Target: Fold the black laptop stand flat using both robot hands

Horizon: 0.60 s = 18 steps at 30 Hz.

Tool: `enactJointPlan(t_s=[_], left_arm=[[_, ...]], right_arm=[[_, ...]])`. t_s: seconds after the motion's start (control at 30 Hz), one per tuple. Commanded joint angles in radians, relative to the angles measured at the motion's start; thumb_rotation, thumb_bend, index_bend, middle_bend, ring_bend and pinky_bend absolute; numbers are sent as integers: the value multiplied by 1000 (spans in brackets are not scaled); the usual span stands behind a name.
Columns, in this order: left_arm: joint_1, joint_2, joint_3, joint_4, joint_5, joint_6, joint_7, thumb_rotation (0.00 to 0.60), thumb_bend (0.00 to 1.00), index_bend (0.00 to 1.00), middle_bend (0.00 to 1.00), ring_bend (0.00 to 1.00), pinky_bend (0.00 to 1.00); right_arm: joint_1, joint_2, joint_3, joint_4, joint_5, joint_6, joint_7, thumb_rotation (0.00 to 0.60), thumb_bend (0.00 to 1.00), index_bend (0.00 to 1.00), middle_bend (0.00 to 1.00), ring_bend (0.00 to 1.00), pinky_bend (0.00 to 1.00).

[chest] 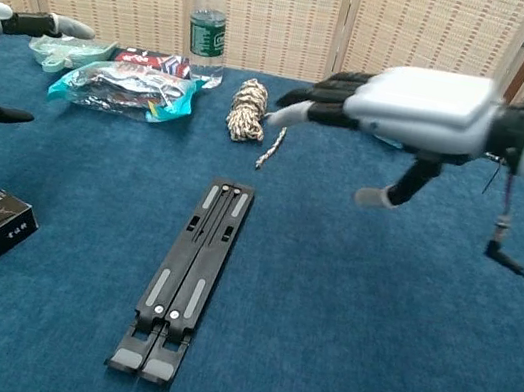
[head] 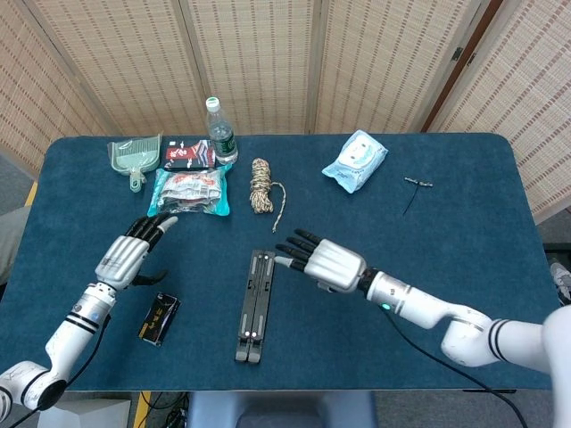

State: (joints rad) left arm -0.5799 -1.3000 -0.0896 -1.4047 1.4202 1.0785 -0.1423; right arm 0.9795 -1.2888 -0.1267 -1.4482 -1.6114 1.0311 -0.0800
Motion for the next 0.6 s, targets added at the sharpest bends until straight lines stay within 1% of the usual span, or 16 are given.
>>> enactJointPlan(t_s=[0.03, 0.13, 0.3, 0.47, 0.6], left_arm=[[22, 10, -8, -9, -17, 32, 26, 600, 259, 0, 0, 0, 0], [52, 21, -5, -8, -30, 69, 60, 600, 258, 0, 0, 0, 0], [127, 51, 2, -16, -65, 153, 117, 600, 259, 0, 0, 0, 0], [213, 89, 19, -46, -85, 246, 159, 600, 259, 0, 0, 0, 0], [295, 118, 43, -89, -77, 342, 187, 600, 259, 0, 0, 0, 0]], right_arm=[[-130, 89, -1, -73, 75, 119, -38, 600, 227, 0, 0, 0, 0], [-215, 128, -8, -88, 102, 190, -25, 600, 225, 0, 0, 0, 0], [-364, 192, -38, -99, 116, 313, -31, 600, 211, 0, 0, 0, 0], [-498, 243, -69, -113, 151, 385, -7, 600, 196, 0, 0, 0, 0], [-596, 272, -74, -108, 169, 446, 31, 600, 196, 0, 0, 0, 0]])
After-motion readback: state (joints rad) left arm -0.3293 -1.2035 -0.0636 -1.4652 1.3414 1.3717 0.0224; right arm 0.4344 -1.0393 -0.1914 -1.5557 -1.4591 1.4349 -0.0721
